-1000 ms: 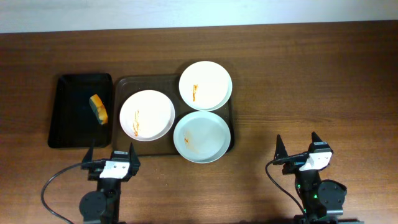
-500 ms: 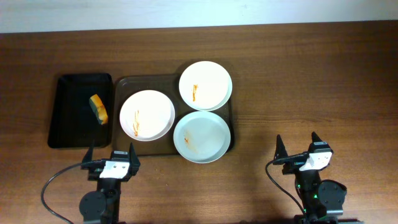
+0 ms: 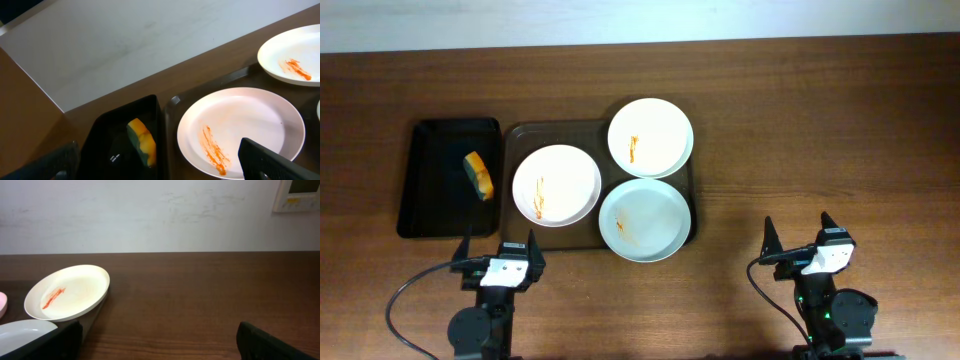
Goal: Clean dirty plates on tray and stack at the side
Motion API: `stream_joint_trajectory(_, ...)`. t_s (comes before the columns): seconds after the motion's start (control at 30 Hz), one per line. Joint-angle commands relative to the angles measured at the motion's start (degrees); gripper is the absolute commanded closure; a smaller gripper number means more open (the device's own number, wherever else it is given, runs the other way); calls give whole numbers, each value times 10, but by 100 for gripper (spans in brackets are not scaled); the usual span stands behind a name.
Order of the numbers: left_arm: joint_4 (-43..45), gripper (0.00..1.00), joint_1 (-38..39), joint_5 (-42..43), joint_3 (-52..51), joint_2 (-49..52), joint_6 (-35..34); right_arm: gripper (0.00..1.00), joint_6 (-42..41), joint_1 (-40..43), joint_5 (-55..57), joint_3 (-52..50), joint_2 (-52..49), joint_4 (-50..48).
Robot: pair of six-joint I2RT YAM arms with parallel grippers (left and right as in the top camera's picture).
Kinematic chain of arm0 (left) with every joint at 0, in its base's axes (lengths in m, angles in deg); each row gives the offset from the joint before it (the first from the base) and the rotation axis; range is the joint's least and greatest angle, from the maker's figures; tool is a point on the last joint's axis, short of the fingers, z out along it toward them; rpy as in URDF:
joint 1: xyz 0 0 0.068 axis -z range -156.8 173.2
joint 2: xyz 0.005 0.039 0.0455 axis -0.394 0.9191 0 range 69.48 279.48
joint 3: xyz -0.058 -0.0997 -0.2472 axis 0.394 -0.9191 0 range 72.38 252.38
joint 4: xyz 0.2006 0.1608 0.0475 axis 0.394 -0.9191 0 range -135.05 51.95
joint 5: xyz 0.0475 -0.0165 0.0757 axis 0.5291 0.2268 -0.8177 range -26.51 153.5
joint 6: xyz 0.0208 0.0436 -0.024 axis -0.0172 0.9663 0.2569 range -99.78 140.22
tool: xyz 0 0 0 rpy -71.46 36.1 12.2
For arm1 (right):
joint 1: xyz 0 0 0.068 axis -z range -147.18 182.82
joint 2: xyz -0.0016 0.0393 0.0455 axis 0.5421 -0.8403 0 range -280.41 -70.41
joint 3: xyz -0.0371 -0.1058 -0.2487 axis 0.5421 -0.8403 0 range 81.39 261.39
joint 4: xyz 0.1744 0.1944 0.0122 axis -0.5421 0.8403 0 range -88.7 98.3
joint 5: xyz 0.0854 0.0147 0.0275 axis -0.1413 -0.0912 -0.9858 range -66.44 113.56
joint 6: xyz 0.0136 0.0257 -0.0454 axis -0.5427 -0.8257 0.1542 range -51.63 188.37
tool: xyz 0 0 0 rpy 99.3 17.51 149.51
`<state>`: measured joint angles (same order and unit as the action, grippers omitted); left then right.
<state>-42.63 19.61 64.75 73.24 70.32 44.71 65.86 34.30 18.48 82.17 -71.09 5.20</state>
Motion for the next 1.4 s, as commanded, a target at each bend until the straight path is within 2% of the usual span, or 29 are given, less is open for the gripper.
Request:
stream_joint_trajectory(0.0, -2, 1, 2, -6, -3, -5, 7, 2, 4, 3, -5, -5, 3, 1)
stream_joint_trajectory(0.17, -2, 1, 2, -6, -3, -5, 7, 2, 4, 3, -5, -5, 3, 1)
stream_joint_trajectory(0.27, -2, 1, 2, -6, -3, -5, 7, 2, 47, 5, 71, -5, 3, 4)
stream_joint_trajectory(0.8, 2, 1, 2, -35, -3, -5, 9, 1, 46, 5, 72, -5, 3, 5)
stream_joint_trajectory(0.87, 11, 1, 2, 10, -3, -5, 9, 2, 46, 5, 68, -5, 3, 2)
stream_joint_trajectory(0.93, 10, 1, 2, 29, -3, -5, 9, 1, 19, 5, 50, -5, 3, -9)
stream_joint_trajectory(1.03, 57, 1, 2, 29, -3, -5, 5, 2, -41, 5, 38, -4, 3, -27)
stream_joint_trajectory(1.13, 97, 1, 2, 28, 7, 0, -59, 1, -45, 5, 21, 13, 3, -33)
stream_joint_trajectory(1.3, 104, 1, 2, 24, 103, 82, -69, 2, -44, 5, 21, 99, -19, -12)
stream_joint_trajectory(1.37, 103, 1, 2, 26, 174, 170, -69, 2, -44, 5, 21, 155, -63, -2)
